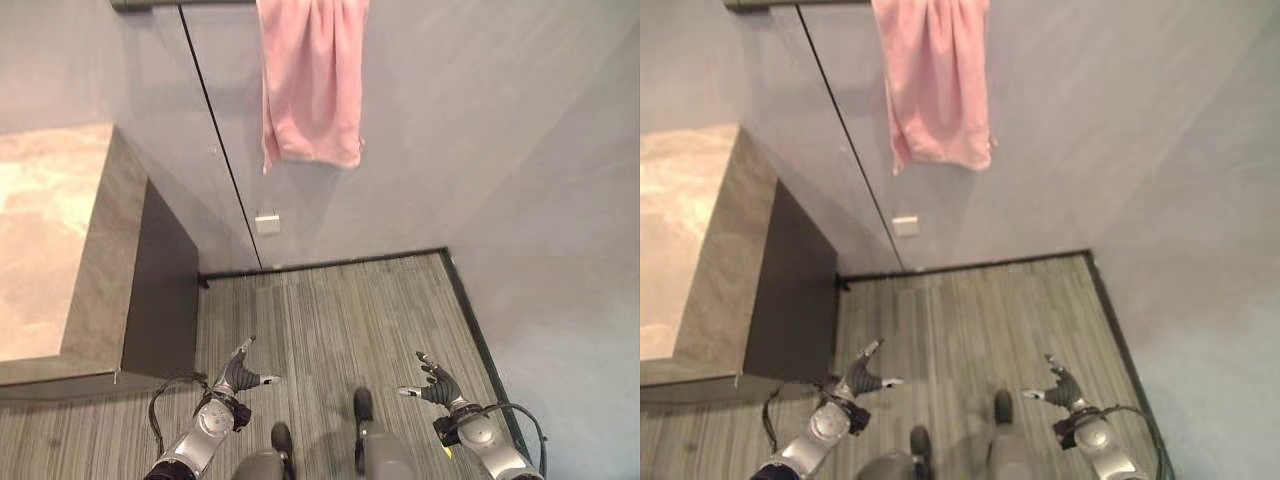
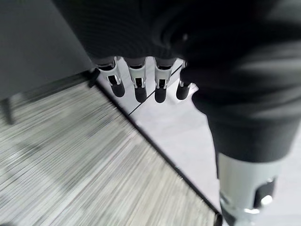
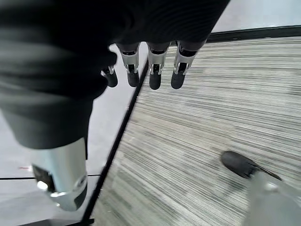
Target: Put brush and paste in cup on sink, flatten towel.
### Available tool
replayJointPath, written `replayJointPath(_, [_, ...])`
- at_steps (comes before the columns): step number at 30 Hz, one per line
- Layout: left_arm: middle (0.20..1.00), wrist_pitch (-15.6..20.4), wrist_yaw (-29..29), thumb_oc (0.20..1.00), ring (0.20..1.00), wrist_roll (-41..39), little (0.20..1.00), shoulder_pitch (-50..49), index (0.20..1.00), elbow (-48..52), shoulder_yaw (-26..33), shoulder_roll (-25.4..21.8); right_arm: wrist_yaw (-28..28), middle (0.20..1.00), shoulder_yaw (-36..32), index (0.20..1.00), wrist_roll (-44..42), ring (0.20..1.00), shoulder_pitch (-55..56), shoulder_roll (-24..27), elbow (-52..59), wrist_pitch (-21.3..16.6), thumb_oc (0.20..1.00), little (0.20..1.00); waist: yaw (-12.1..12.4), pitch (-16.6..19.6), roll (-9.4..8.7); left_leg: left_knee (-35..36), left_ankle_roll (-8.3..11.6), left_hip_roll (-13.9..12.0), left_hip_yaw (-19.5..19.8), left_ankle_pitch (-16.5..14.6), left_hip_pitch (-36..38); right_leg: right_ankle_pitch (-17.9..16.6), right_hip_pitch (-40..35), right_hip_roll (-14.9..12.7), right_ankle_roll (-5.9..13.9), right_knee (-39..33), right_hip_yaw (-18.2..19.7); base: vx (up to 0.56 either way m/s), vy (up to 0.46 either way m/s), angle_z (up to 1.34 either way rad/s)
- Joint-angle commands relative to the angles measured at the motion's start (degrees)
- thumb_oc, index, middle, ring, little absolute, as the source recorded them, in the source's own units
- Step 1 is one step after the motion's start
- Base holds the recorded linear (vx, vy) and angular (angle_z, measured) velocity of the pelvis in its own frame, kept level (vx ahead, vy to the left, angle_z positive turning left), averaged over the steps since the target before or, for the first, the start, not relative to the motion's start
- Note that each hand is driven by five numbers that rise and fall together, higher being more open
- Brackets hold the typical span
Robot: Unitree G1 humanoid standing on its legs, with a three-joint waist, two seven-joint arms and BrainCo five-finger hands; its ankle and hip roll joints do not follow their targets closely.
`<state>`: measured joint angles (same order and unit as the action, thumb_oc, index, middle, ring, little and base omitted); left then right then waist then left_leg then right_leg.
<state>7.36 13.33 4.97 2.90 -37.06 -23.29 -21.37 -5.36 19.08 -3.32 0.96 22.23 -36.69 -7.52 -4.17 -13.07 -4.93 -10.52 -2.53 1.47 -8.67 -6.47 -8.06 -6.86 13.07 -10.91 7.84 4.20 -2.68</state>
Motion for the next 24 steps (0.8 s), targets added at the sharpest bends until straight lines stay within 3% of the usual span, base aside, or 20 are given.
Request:
replayJointPath(1, [1.000, 1.8, 0.3, 1.000, 1.000, 0.3, 1.000, 0.6, 1.000, 2.1, 1.3, -2.0, -1.0, 1.000, 0.7, 1.000, -1.9, 1.000, -1.9, -0.3, 3.3, -2.6, 1.000, 1.000, -0.2, 0.2, 0.72, -6.2, 1.52, -1.5, 1.3, -3.1, -0.4, 4.2, -0.3, -1.3, 3.00, 13.5, 4.0, 0.01, 0.098, 0.13])
replayJointPath(4, [1.000, 1.8, 0.1, 1.000, 1.000, 0.5, 1.000, 0.5, 1.000, 2.6, 1.1, -2.6, -0.6, 1.000, 1.7, 1.000, -1.8, 1.000, -2.2, 0.1, 4.7, -2.8, 1.000, 1.000, -0.9, -1.1, 1.21, -6.7, 0.51, -1.3, 1.2, -3.6, 0.0, 3.8, 3.1, 0.9, 2.54, 18.6, 5.9, 0.01, 0.085, 0.00])
replayJointPath(5, [1.000, 2.0, 0.0, 1.000, 1.000, 0.8, 1.000, 0.6, 1.000, 2.5, 0.7, -2.6, -0.4, 1.000, 2.1, 1.000, -1.9, 1.000, -2.5, 0.3, 5.1, -3.2, 1.000, 1.000, -1.8, -1.1, 1.12, -5.9, 0.24, -0.7, 1.4, -3.4, 0.5, 5.0, 4.1, 4.0, 1.77, 17.2, 7.5, 0.09, 0.060, -0.13])
replayJointPath(6, [1.000, 2.2, 0.2, 1.000, 1.000, 0.9, 1.000, 1.0, 1.000, 1.8, 0.6, -2.4, -0.5, 1.000, 2.5, 1.000, -1.7, 1.000, -2.7, 0.4, 5.0, -3.2, 1.000, 1.000, -2.0, -1.0, 0.92, -5.5, 0.11, -0.2, 1.2, -3.8, 1.1, 5.3, 5.0, 5.1, 1.19, 15.9, 7.0, 0.15, 0.051, -0.09])
replayJointPath(7, [1.000, 2.1, 0.5, 1.000, 1.000, 0.9, 1.000, 1.6, 1.000, 1.3, 0.7, -2.3, -0.9, 1.000, 3.0, 1.000, -1.0, 1.000, -3.2, 0.9, 5.5, -3.2, 1.000, 1.000, -1.3, -0.8, 0.47, -4.7, 0.09, 0.2, -0.4, -4.6, 2.1, 3.3, 5.7, 2.3, 1.12, 11.3, 2.1, 0.18, 0.010, -0.10])
replayJointPath(8, [1.000, 2.1, 0.6, 1.000, 1.000, 0.6, 1.000, 1.9, 1.000, 1.0, 0.8, -1.9, -0.8, 1.000, 3.3, 1.000, -0.8, 1.000, -3.7, 0.9, 5.5, -3.1, 1.000, 1.000, -1.4, -0.9, 0.38, -3.9, 0.17, 0.1, -1.2, -5.0, 3.1, 2.1, 6.7, 1.8, 1.17, 9.0, -0.5, 0.24, -0.040, -0.22])
replayJointPath(10, [1.000, 2.1, 0.8, 1.000, 1.000, 0.3, 1.000, 2.8, 1.000, 0.6, 0.5, -1.2, -0.9, 1.000, 3.8, 1.000, -0.1, 1.000, -3.8, 1.2, 5.8, -2.9, 1.000, 1.000, -2.5, -1.3, 0.55, -3.3, 0.40, 0.7, -0.6, -6.0, 5.5, 0.6, 8.8, 3.3, 1.67, 7.4, 0.7, 0.27, -0.083, -0.48])
replayJointPath(15, [1.000, 2.2, 0.7, 1.000, 1.000, 0.0, 1.000, 3.5, 1.000, -0.4, -0.1, -0.4, -0.6, 1.000, 3.6, 1.000, 0.1, 1.000, -2.4, 2.2, 6.3, -2.8, 1.000, 1.000, -3.7, 0.5, 1.11, -3.0, 1.94, -0.1, 0.9, -5.9, 7.7, 1.2, 6.4, 6.7, -0.19, 6.1, 2.7, 0.19, -0.135, 0.18])
replayJointPath(20, [1.000, 2.1, 0.3, 1.000, 1.000, -1.4, 1.000, 4.7, 1.000, -1.5, -0.6, 0.4, -1.0, 1.000, 3.5, 1.000, 1.3, 1.000, -2.0, 3.9, 6.2, -2.9, 1.000, 1.000, -4.3, 1.6, 2.78, -1.6, 4.73, -3.6, 1.6, -1.9, 8.4, 3.0, 4.9, 9.4, -2.07, 4.4, 1.2, 0.17, -0.186, 0.03])
replayJointPath(21, [1.000, 2.0, 0.3, 1.000, 1.000, -1.6, 1.000, 5.7, 1.000, -2.3, -0.9, 0.7, -1.3, 1.000, 3.2, 1.000, 1.8, 1.000, -1.6, 4.4, 6.7, -2.9, 1.000, 1.000, -5.0, 1.9, 3.38, -1.6, 6.49, -5.2, 1.4, 0.6, 8.4, 3.9, 4.3, 10.2, -2.99, 3.6, 0.5, 0.15, -0.161, 0.24])
replayJointPath(22, [1.000, 2.0, 0.3, 1.000, 1.000, -1.6, 1.000, 5.7, 1.000, -2.3, -0.9, 0.8, -1.3, 1.000, 3.2, 1.000, 1.8, 1.000, -1.6, 4.4, 6.8, -2.8, 1.000, 1.000, -5.1, 1.9, 3.43, -1.7, 6.56, -5.3, 1.5, 0.6, 8.4, 3.9, 4.2, 10.3, -3.04, 3.5, 0.4, 0.15, -0.162, 0.44])
replayJointPath(24, [1.000, 1.9, 0.6, 1.000, 1.000, -1.4, 1.000, 6.9, 1.000, -3.0, -1.5, 1.0, -1.8, 1.000, 2.6, 1.000, 1.7, 1.000, -1.3, 4.9, 6.6, -3.0, 1.000, 1.000, -5.4, 1.7, 3.24, -8.0, 8.31, -6.4, 1.2, 4.5, 5.5, 4.1, 2.8, 10.4, -4.32, 2.3, -0.2, 0.12, -0.136, 0.39])
